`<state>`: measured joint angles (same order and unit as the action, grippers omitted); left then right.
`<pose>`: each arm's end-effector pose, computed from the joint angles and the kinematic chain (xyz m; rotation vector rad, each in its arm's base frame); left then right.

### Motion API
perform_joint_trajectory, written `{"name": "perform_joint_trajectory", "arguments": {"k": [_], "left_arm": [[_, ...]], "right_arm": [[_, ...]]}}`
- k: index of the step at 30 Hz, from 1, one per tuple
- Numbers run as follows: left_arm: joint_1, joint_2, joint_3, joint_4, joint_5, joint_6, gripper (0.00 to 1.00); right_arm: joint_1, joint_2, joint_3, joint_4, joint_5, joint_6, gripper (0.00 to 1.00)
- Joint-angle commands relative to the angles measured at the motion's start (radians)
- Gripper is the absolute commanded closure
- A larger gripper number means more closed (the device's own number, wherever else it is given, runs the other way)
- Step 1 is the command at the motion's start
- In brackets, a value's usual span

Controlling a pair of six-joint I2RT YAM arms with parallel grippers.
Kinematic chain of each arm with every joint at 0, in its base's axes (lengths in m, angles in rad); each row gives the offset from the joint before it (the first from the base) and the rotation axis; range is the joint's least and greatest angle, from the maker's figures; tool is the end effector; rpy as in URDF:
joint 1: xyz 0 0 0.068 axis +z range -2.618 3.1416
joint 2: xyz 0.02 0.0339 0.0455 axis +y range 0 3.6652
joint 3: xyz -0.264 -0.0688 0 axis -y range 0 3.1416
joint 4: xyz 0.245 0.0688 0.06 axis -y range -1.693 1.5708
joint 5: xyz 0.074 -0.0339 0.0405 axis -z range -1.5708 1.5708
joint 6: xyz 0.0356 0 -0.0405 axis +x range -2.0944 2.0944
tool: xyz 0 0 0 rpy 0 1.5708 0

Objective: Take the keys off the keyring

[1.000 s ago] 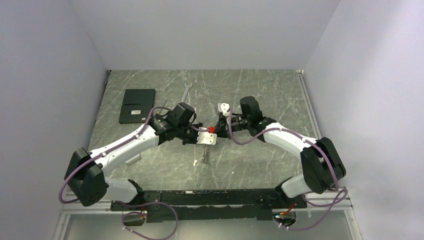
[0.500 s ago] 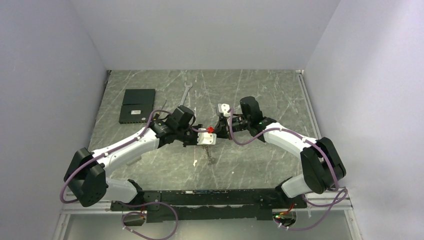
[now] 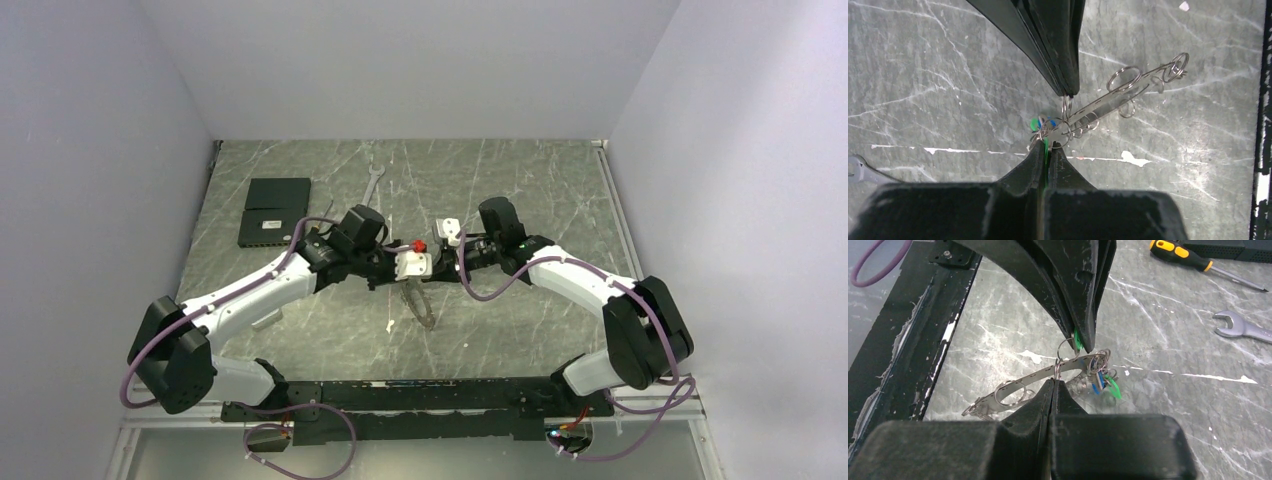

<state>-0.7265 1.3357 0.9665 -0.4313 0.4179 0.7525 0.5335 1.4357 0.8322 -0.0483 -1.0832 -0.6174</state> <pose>0.2018 -0.1987 0.2613 1.7153 1.5837 -0.4809 0.2357 0.1757 0.2304 -1.5432 1.3158 1.1280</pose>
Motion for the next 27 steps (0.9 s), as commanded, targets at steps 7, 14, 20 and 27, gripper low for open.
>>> {"name": "perform_joint_trajectory", "arguments": {"k": [7,14,20,27], "left_arm": [[0.008,-0.009,0.122,-0.042,0.091,-0.074,1.0],[0.0,-0.008,0.182,-0.077,0.13,-0.119,1.0],[-0.001,-0.011,0.193,-0.095,0.117,-0.136,1.0],[0.005,0.05,0.282,-0.214,0.052,-0.231,1.0]], "right_arm": [[0.0,-0.026,-0.004,-0.037,-0.02,-0.067,1.0],[0.0,-0.023,-0.001,-0.013,-0.024,-0.03,1.0],[-0.015,-0.021,0.036,0.018,0.018,0.065,0.82],[-0.157,-0.043,0.081,0.044,0.009,0.213,0.51]]}}
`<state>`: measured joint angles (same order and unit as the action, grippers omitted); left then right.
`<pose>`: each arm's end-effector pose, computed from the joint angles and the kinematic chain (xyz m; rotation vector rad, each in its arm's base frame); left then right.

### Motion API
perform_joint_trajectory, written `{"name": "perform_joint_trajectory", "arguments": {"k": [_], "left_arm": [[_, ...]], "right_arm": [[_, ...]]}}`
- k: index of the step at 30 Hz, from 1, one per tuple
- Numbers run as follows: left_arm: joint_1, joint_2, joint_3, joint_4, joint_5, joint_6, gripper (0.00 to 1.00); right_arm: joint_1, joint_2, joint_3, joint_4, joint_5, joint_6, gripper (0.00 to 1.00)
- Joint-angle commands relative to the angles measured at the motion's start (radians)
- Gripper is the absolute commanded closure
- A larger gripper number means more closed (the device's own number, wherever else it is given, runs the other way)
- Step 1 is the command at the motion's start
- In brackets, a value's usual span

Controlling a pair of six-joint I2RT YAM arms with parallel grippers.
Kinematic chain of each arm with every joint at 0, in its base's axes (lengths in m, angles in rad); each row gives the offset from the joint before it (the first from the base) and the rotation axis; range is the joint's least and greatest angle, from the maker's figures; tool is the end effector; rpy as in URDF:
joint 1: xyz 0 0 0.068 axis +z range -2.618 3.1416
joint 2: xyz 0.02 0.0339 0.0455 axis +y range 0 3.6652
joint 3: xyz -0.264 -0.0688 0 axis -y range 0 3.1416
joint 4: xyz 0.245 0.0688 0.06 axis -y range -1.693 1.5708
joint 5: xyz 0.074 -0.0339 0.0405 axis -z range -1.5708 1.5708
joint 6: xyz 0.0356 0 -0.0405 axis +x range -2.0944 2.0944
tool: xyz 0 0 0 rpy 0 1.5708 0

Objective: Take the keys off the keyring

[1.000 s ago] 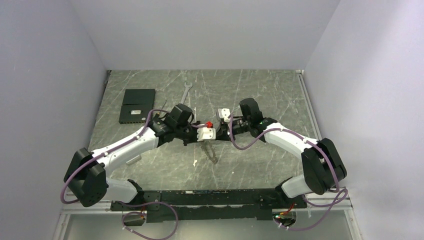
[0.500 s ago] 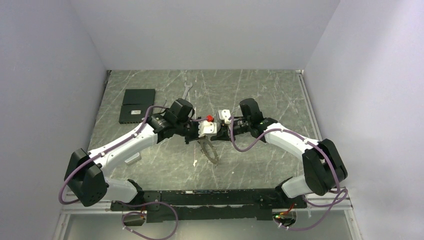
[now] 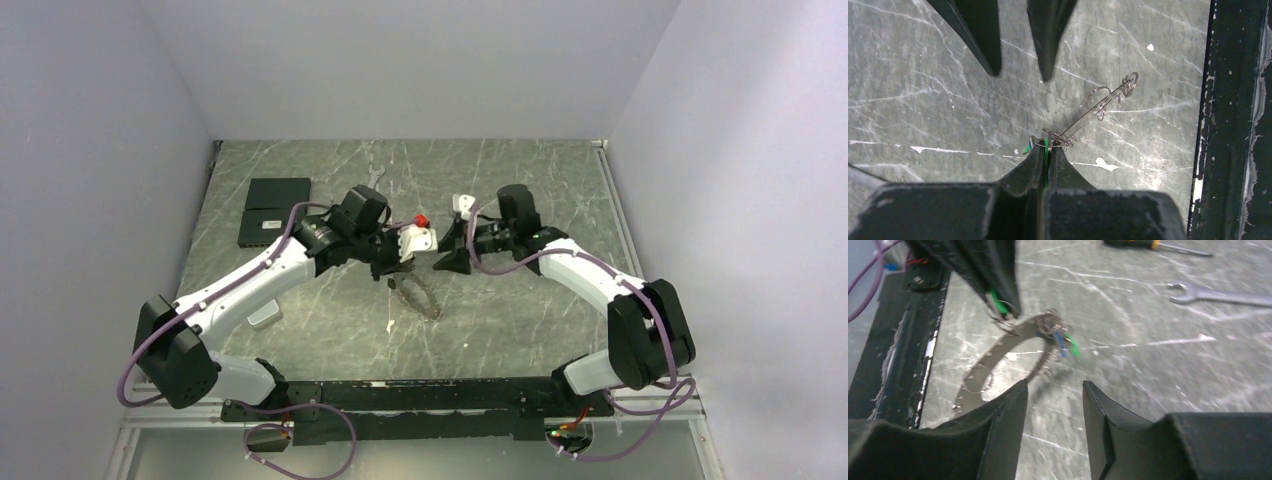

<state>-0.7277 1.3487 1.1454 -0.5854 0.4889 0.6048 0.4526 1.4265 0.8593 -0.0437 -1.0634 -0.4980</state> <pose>0.2041 -0.2042 0.3055 1.6197 1.6746 -0.6357 0.2523 0.1573 0.2414 -1.4064 1.4433 1.1104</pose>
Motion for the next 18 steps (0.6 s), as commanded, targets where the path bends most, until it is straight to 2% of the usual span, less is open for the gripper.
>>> {"name": "perform_joint_trajectory", "arguments": {"k": [1,7,11,13,18], "left_arm": [[0.006,0.053,0.126,-0.09,-0.017,-0.1,1.0],[0.005,0.21,0.327,-0.287,-0.03,-0.236,1.0],[0.013,0.357,0.5,-0.429,-0.023,-0.351,1.0],[0.025,0.393,0.541,-0.447,0.01,-0.407,1.0],[0.04,0.419,0.534,-0.382,0.088,-0.525,1.0]], "right_arm": [[-0.098,-0.038,0.053,0.053,-0.015,0.108,0.48],[-0.191,-0.057,0.074,0.058,-0.001,0.183,0.35],[-0.204,-0.087,0.094,-0.005,0.051,0.171,0.33],[-0.205,-0.103,0.103,-0.04,0.068,0.159,0.33],[-0.205,-0.129,0.115,-0.121,0.078,0.152,0.35]]}}
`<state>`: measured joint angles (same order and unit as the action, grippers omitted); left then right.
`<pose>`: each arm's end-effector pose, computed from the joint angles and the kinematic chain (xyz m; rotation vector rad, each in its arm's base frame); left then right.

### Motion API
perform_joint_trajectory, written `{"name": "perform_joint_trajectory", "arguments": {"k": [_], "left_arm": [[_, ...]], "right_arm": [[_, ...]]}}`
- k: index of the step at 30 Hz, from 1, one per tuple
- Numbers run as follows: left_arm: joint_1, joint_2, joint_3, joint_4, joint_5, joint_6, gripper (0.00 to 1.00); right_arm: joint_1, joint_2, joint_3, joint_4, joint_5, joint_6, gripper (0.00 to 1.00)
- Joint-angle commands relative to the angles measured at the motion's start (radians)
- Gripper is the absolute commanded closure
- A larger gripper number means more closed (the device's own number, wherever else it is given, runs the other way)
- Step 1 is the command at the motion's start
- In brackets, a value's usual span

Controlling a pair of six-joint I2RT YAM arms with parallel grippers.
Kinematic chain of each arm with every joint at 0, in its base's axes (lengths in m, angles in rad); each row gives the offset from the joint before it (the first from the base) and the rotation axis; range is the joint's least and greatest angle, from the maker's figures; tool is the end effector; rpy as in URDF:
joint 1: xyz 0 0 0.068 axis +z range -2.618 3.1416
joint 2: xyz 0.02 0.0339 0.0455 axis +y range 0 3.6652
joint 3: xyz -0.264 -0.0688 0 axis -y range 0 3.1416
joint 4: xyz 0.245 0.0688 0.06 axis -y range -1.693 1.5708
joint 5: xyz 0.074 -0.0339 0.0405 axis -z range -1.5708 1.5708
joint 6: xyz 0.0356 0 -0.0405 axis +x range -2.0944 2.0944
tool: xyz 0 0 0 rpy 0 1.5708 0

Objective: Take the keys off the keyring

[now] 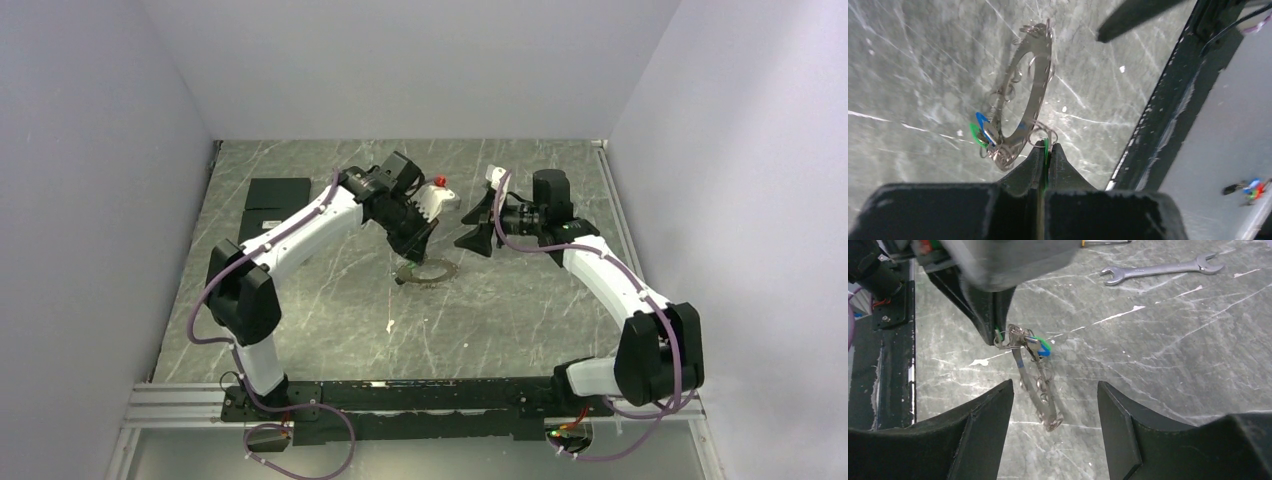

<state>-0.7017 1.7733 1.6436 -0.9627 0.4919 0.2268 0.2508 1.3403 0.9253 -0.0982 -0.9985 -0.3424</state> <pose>0.2735 -0.2532 0.3064 1.3470 2.3235 -0.8078 0.2729 0.1008 0.2808 -1.1132 1.6096 0.9659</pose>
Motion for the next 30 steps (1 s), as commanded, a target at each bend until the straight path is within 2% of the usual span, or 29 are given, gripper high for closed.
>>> {"name": "perform_joint_trajectory", "arguments": {"k": [1,9,17,24,30], "left_arm": [[0.018,0.001,0.034,0.006,0.096,-0.167,1.0],[0.036,0.009,0.025,0.053,0.179,-0.257,1.0],[0.056,-0.017,0.021,0.065,0.303,-0.264,1.0],[0.058,-0.019,0.003,0.077,0.352,-0.273,1.0],[0.059,-0.014,0.0,0.083,0.386,-0.279,1.0]], "right_arm": [[-0.002,-0.048,0.053,-0.082,0.015,-0.003,0.36],[0.0,-0.087,0.068,-0.156,-0.006,0.01,0.39],[0.087,-0.074,0.018,-0.056,-0.002,0.053,0.42],[0.152,-0.067,-0.038,0.022,0.023,0.028,0.46],[0.16,-0.072,-0.095,0.078,0.037,0.023,0.48]]}}
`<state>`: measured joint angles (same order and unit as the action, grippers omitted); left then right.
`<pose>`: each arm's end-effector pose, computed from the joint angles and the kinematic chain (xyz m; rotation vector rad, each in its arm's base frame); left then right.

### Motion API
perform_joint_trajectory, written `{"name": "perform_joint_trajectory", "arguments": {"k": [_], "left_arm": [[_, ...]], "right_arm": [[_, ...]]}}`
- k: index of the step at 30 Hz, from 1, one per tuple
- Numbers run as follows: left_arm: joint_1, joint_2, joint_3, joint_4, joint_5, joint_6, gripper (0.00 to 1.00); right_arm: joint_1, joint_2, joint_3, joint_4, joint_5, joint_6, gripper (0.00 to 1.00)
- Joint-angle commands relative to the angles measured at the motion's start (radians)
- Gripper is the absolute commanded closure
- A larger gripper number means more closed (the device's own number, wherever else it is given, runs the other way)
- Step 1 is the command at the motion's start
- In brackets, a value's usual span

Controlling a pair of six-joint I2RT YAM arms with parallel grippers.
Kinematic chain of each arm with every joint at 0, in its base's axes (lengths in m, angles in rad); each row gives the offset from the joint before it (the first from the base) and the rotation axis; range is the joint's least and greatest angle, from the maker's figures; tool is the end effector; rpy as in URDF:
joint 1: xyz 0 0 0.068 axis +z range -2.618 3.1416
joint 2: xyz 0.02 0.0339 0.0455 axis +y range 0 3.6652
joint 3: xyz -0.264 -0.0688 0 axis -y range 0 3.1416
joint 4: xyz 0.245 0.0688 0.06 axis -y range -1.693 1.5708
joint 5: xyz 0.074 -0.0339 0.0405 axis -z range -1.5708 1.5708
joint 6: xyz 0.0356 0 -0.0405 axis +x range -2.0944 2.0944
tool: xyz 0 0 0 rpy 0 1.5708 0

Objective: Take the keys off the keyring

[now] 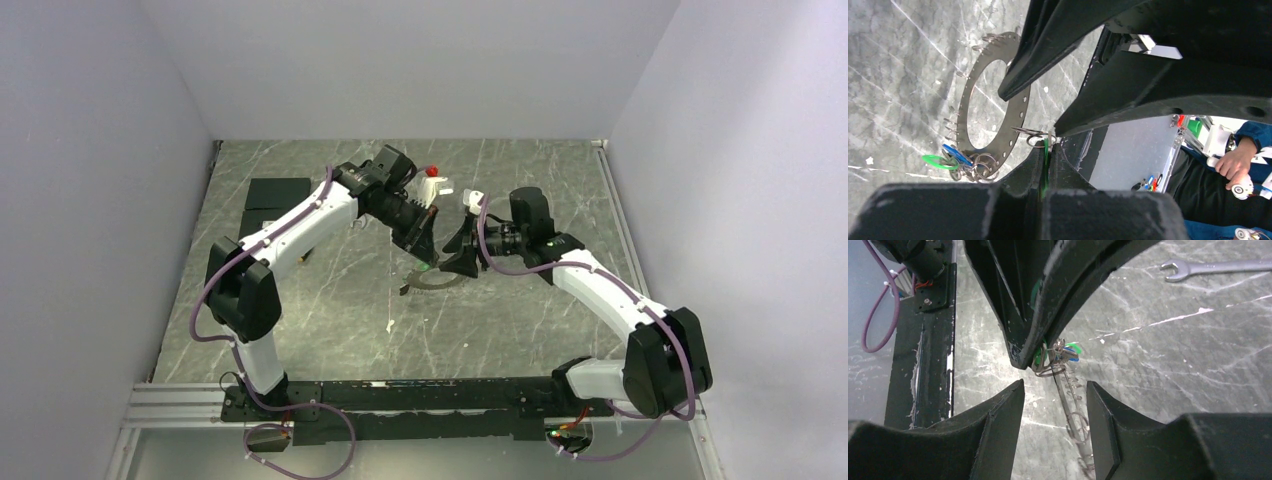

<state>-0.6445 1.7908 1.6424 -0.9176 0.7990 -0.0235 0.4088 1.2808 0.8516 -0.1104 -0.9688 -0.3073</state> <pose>0.2857 -0.2466 0.3078 1.0830 2.4319 -1.2793 0.2389 0.1355 0.2707 -1.2180 1.6092 1.0720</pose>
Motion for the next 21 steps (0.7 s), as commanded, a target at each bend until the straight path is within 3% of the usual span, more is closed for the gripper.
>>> {"name": "perform_joint_trajectory", "arguments": {"k": [1,13,21], "left_arm": [[0.002,-0.032,0.0,0.038,0.081,-0.029,1.0],[0.009,-0.028,-0.015,0.057,0.112,-0.055,1.0],[0.028,-0.034,-0.034,0.068,0.12,-0.071,1.0]], "right_arm": [[0.003,-0.011,-0.024,0.093,0.007,-0.013,0.48],[0.049,0.007,-0.031,0.143,0.123,-0.005,0.49],[0.036,0.001,-0.009,0.076,0.152,-0.061,0.5]]}}
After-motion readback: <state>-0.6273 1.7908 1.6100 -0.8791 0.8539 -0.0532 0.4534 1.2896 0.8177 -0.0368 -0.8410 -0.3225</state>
